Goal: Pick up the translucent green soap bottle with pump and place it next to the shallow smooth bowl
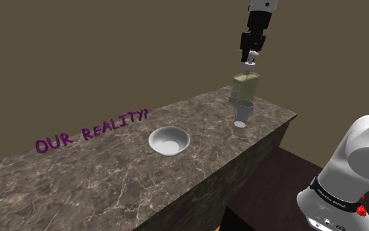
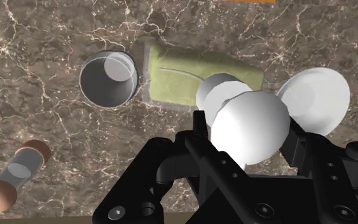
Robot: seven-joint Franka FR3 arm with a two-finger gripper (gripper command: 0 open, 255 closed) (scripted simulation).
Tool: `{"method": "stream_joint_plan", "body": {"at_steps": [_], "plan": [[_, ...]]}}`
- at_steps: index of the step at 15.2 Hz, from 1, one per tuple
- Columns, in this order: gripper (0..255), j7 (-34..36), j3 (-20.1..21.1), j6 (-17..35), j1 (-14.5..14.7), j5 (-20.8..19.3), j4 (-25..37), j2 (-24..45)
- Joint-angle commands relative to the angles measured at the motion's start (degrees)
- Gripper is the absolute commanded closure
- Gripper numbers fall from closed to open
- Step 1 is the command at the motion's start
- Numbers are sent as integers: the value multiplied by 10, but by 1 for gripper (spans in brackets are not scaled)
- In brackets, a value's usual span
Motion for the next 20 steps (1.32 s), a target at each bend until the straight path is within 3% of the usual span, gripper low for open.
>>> {"method": "stream_joint_plan", "body": {"at_steps": [1,11,20], "plan": [[255,31,20,-5,10,6,-2,-10],[255,172,115,-23,58,40,44,2],[255,303,199,-41,101,53,144,66]]}}
